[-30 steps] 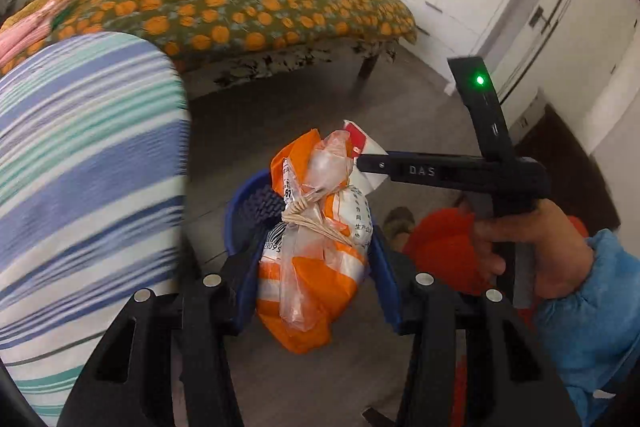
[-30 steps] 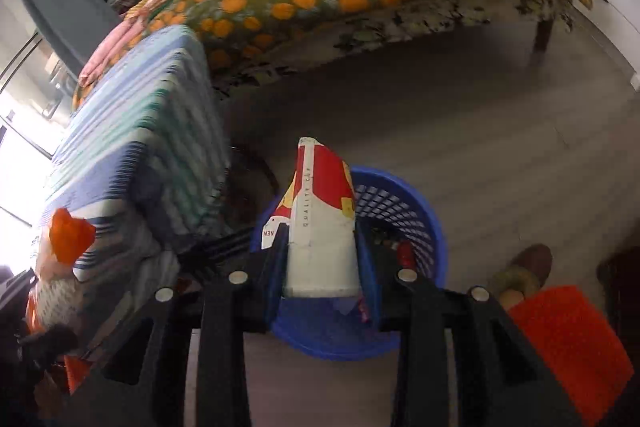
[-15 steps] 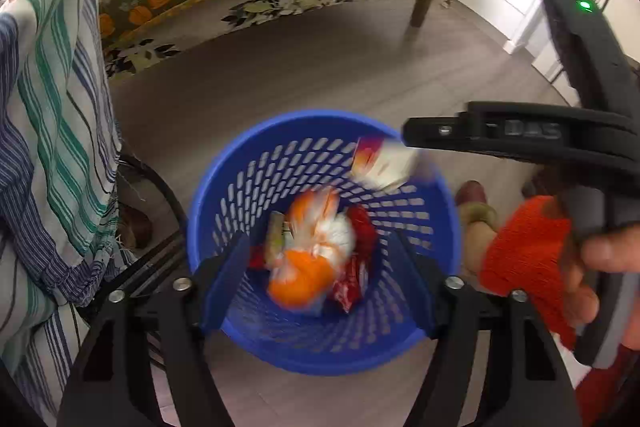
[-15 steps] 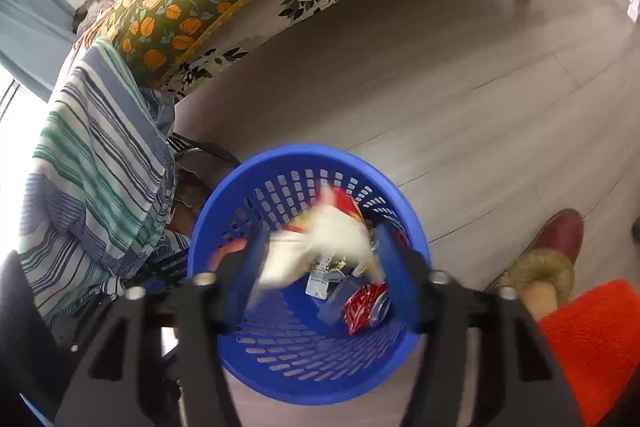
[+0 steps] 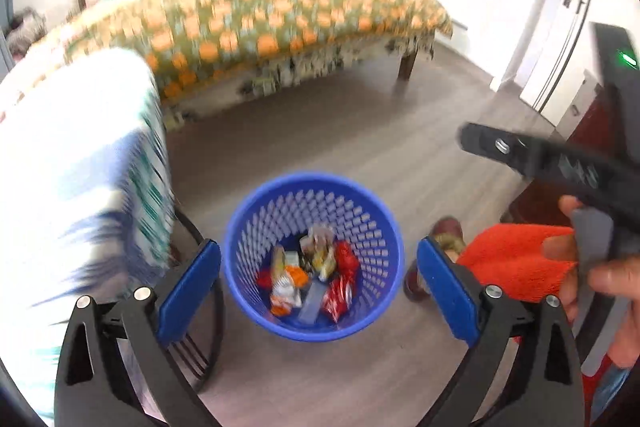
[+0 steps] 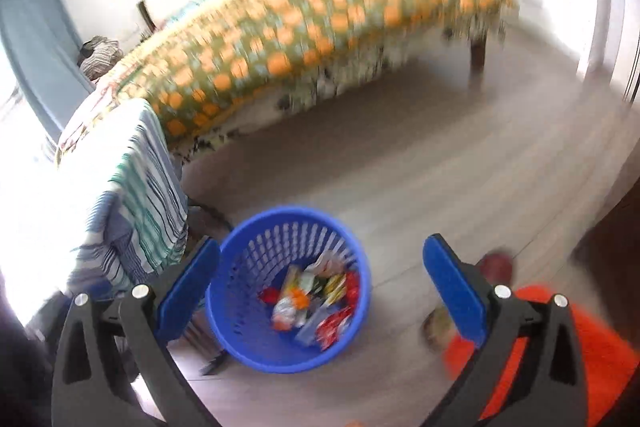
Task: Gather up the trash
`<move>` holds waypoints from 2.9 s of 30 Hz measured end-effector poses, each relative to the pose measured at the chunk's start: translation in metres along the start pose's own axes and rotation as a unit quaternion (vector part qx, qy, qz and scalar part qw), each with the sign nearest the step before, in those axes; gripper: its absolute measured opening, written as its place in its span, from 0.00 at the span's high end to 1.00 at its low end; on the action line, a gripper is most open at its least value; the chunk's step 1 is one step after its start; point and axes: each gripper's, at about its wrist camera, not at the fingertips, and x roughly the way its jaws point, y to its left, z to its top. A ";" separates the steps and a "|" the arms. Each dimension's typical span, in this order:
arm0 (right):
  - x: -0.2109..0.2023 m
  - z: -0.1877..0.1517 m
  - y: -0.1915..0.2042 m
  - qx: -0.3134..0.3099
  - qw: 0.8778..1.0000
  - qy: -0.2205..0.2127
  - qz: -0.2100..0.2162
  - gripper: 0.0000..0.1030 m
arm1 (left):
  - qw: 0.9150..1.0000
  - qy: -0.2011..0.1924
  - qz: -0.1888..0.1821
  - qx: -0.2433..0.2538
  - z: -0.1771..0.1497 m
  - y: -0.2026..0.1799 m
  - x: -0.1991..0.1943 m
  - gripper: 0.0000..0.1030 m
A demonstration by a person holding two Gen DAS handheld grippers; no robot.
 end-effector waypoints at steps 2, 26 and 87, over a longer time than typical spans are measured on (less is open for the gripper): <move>-0.046 -0.007 0.013 -0.035 0.996 -0.082 0.011 0.04 | 0.999 -0.029 0.020 0.011 0.003 -0.002 -0.024 0.05; -0.096 -0.061 0.076 -0.043 0.999 0.025 0.011 0.04 | 0.997 -0.004 0.066 -0.027 -0.006 0.019 -0.085 0.05; -0.104 -0.073 0.099 -0.083 0.995 0.039 -0.032 0.04 | 0.996 0.008 0.075 -0.041 -0.019 0.038 -0.091 0.05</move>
